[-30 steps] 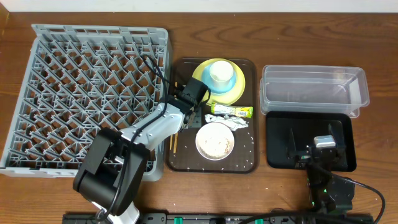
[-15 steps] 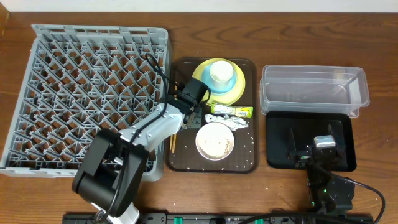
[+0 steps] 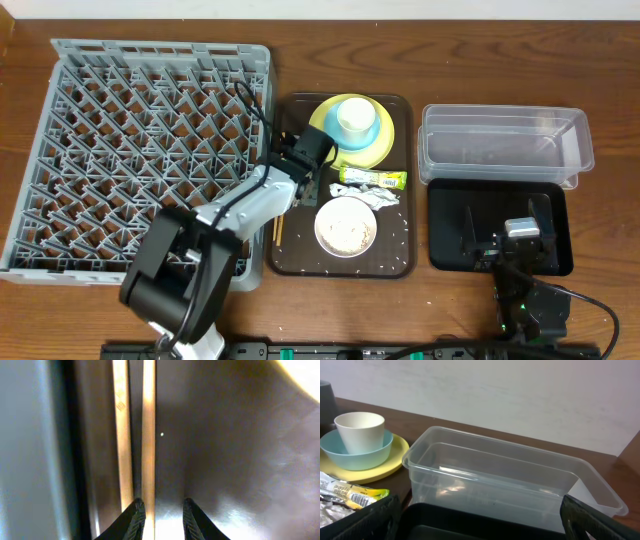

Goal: Sort waste into correct bins and load items into the dishwasher
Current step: 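Carry the chopstick left and insert it upright into the rack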

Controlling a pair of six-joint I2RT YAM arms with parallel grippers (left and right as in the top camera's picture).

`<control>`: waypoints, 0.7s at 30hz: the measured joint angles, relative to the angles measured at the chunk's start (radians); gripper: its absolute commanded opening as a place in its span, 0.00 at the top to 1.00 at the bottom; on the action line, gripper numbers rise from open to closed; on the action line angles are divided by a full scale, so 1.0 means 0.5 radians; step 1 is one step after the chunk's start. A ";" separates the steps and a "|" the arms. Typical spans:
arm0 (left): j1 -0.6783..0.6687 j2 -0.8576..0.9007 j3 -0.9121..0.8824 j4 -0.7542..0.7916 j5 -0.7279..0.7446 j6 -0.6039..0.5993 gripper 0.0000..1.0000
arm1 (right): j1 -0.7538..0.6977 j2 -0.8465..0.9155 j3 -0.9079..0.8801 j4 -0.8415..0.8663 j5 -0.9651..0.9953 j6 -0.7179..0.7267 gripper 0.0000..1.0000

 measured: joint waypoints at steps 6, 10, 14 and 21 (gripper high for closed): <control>0.001 0.024 0.002 0.015 -0.035 0.001 0.72 | 0.000 0.000 0.000 0.000 0.000 0.000 0.01; 0.001 0.025 0.002 0.023 -0.035 0.002 0.78 | 0.000 0.000 0.000 0.000 0.000 0.000 0.01; 0.001 0.027 0.002 0.024 0.000 0.005 0.78 | 0.000 0.000 0.000 0.000 0.000 0.000 0.01; 0.011 0.027 0.009 0.055 0.211 0.006 0.78 | 0.000 0.000 0.000 0.000 0.000 0.000 0.01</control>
